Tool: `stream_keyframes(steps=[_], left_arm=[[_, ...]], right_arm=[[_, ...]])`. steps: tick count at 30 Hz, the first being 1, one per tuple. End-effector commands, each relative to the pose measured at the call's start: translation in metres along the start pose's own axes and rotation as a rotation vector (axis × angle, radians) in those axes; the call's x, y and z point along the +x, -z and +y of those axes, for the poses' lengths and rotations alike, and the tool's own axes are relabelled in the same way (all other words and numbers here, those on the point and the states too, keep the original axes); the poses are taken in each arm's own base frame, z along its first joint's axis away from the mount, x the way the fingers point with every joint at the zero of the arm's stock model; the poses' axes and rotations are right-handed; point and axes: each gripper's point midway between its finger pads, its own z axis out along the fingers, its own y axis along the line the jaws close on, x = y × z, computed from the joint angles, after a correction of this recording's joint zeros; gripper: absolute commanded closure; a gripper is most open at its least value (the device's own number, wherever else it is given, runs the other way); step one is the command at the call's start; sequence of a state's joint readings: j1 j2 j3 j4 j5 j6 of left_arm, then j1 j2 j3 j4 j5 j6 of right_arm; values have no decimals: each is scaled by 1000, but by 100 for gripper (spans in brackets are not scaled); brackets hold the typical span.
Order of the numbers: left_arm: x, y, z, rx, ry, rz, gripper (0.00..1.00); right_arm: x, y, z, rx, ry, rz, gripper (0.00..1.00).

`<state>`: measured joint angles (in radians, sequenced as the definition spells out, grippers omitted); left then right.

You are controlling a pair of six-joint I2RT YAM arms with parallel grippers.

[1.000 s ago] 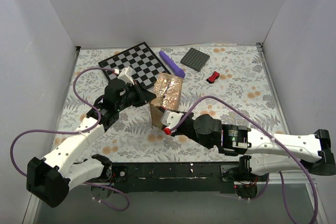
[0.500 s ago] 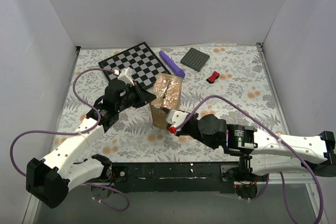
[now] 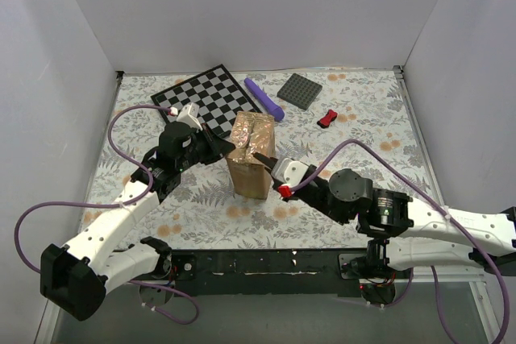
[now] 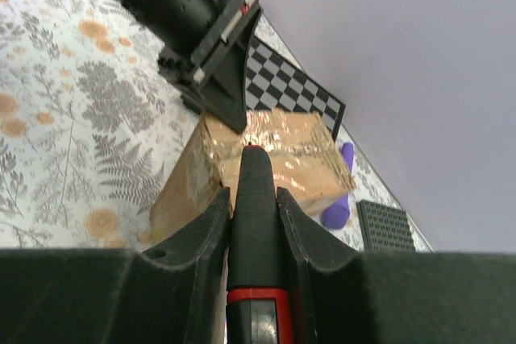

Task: Unpack the express box

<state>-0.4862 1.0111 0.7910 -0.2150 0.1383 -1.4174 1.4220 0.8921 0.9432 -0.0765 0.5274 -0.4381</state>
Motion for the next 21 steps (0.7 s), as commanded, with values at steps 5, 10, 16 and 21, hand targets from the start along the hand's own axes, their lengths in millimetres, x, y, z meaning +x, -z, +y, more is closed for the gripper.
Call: stream_keyframes(steps=[5, 10, 16, 21], left_arm=[[1, 5, 11, -49, -31, 2, 100], [2, 5, 6, -27, -33, 15, 100], [2, 5, 6, -23, -36, 18, 100], [4, 4, 6, -23, -35, 25, 100]], right_arm=[[-38, -31, 13, -50, 44, -98, 99], [-25, -41, 28, -94, 71, -57, 99], [-22, -46, 32, -95, 83, -55, 99], [-25, -47, 28, -74, 85, -70, 99]])
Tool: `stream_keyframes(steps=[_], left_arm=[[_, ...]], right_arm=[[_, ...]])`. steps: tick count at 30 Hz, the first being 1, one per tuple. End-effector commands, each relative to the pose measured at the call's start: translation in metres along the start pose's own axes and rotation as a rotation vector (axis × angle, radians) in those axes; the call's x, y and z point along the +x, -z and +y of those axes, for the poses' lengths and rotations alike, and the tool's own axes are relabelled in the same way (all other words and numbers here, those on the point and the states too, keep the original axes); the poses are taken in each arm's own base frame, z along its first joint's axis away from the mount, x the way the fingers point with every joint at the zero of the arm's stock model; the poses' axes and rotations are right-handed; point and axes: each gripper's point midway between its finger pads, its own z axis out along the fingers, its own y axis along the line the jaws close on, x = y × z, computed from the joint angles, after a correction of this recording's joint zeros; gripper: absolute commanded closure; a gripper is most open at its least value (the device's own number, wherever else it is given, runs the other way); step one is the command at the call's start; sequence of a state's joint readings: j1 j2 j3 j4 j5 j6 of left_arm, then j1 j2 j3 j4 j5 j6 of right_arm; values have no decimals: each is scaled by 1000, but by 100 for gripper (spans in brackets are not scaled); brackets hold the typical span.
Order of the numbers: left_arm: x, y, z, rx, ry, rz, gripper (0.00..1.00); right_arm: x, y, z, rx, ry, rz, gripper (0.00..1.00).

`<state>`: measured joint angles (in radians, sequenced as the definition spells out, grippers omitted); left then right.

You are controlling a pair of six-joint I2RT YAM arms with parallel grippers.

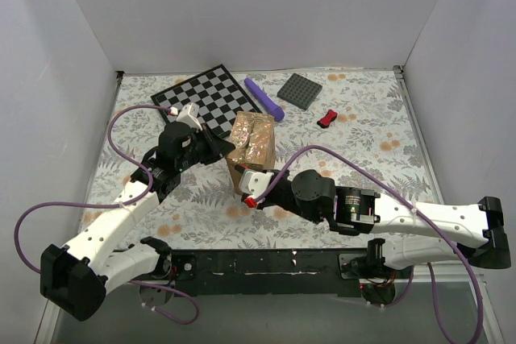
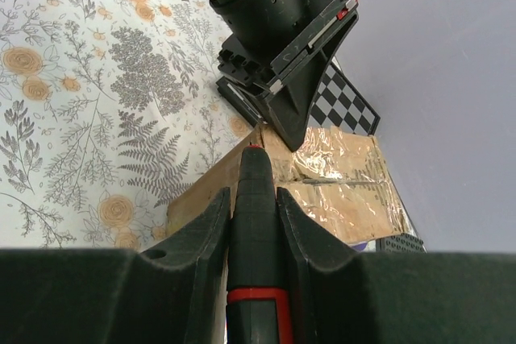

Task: Unpack the express box

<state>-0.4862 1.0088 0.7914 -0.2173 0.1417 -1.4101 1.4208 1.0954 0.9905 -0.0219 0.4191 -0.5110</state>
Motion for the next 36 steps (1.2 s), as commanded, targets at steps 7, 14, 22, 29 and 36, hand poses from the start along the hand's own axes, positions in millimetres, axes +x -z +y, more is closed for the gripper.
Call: stream_keyframes(steps=[7, 14, 22, 29, 36], left_arm=[[3, 3, 5, -23, -26, 24, 100], [3, 2, 4, -17, -26, 24, 100], [3, 2, 3, -13, -21, 24, 100], [4, 2, 3, -15, -22, 24, 100], [3, 3, 3, -14, -20, 19, 100]], right_arm=[[-27, -4, -23, 99, -4, -89, 99], [-16, -7, -21, 107, 18, -56, 99], [-8, -7, -15, 93, 20, -37, 99], [-6, -8, -13, 84, 12, -34, 99], [0, -7, -12, 90, 10, -19, 99]])
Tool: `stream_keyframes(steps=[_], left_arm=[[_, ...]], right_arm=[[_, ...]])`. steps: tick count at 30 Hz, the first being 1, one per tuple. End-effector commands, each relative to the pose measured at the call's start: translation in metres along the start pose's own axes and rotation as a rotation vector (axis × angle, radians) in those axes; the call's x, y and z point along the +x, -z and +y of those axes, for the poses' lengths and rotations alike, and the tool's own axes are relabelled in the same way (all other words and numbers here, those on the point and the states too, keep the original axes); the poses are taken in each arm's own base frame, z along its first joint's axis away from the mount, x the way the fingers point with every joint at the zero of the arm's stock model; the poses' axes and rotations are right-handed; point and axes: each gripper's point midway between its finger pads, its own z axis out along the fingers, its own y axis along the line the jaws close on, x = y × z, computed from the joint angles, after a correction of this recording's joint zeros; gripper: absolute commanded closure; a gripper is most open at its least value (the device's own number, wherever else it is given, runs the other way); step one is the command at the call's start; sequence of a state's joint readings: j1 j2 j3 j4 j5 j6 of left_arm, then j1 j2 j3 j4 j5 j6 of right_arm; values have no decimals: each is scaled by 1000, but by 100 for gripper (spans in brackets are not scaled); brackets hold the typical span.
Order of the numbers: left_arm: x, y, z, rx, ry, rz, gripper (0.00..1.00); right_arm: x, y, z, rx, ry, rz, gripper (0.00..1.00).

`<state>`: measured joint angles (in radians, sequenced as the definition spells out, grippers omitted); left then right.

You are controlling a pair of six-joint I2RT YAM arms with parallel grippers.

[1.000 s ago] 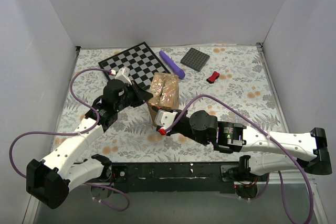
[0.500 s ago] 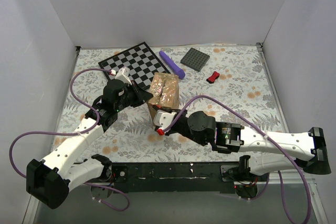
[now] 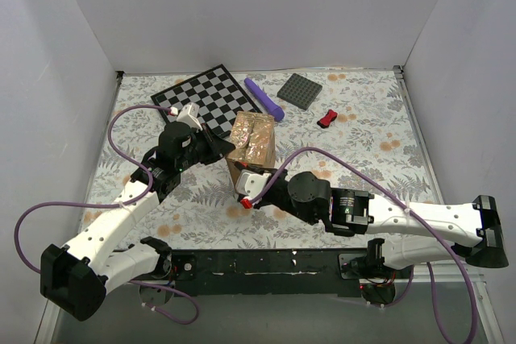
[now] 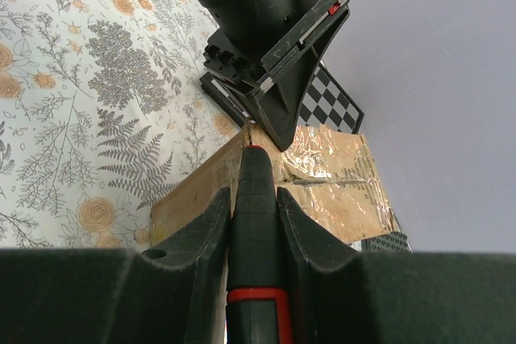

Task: Unpack the express box

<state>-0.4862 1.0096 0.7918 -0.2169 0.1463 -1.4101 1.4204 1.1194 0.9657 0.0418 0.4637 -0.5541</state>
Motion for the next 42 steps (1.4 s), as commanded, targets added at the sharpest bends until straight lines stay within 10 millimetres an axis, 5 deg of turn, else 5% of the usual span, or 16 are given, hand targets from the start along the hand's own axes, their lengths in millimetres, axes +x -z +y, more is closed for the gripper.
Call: stream_keyframes(steps=[1, 9, 27, 42], left_arm=[[2, 3, 3, -15, -19, 16, 100], [-2, 6, 1, -12, -26, -2, 100], [-11, 11, 4, -46, -48, -36, 100], [-8, 8, 7, -53, -50, -25, 100]], right_arm=[[-6, -1, -7, 43, -29, -30, 99], [10, -5, -3, 37, -8, 41, 99], [68, 23, 4, 0, 45, 284, 99], [91, 42, 0, 0, 111, 399, 99]])
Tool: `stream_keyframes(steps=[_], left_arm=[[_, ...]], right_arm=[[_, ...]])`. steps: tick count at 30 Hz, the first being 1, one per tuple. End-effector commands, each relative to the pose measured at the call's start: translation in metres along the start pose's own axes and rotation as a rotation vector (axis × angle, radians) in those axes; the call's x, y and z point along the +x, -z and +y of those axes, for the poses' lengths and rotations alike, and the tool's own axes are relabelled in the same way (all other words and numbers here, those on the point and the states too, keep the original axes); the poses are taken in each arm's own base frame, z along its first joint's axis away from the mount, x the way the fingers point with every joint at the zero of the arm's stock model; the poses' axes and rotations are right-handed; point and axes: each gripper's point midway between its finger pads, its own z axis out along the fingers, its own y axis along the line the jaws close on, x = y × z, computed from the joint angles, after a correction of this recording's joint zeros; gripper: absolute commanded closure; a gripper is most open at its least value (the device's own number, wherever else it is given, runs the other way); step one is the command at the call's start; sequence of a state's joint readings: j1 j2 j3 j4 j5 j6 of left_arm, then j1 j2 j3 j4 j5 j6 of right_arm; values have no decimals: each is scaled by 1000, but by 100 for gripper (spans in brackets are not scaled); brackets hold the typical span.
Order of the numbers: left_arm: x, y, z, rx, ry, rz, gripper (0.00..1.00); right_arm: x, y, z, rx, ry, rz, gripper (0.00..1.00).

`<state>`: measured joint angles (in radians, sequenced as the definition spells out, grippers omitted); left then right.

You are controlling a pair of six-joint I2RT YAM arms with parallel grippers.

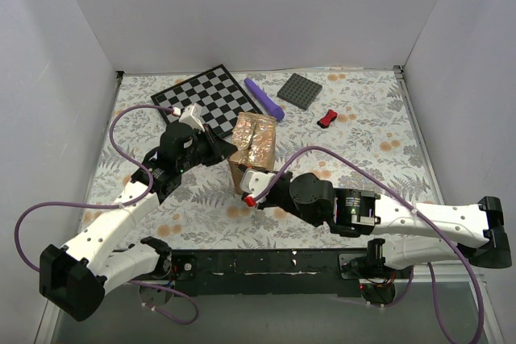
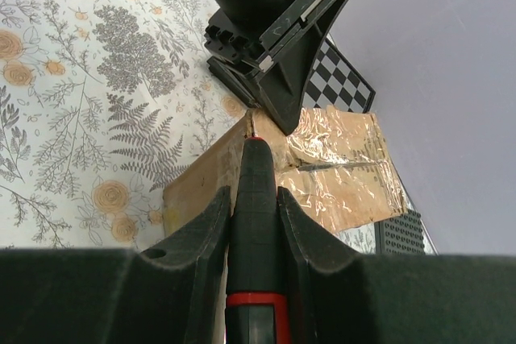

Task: Unpack the express box

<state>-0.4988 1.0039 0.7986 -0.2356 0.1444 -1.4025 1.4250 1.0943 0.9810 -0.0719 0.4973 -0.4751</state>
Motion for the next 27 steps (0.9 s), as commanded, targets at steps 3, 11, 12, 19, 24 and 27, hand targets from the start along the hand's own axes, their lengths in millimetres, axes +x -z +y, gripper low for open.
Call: stream_keyframes(steps=[3, 11, 12, 19, 24, 27], left_arm=[[-12, 5, 10, -60, -42, -36, 100], [-12, 4, 13, -71, -47, -39, 100], [-12, 4, 13, -70, -49, -41, 100], [-10, 3, 15, -77, -46, -37, 100], [-12, 3, 16, -85, -44, -44, 100], [-13, 3, 17, -87, -44, -46, 100]], right_arm=[[79, 28, -9, 32, 174, 328, 99], [79, 35, -14, 36, 187, 338, 99], [79, 36, -14, 34, 188, 338, 99], [78, 43, -20, 39, 191, 344, 99], [77, 47, -22, 39, 197, 349, 99], [76, 49, -24, 39, 202, 351, 99]])
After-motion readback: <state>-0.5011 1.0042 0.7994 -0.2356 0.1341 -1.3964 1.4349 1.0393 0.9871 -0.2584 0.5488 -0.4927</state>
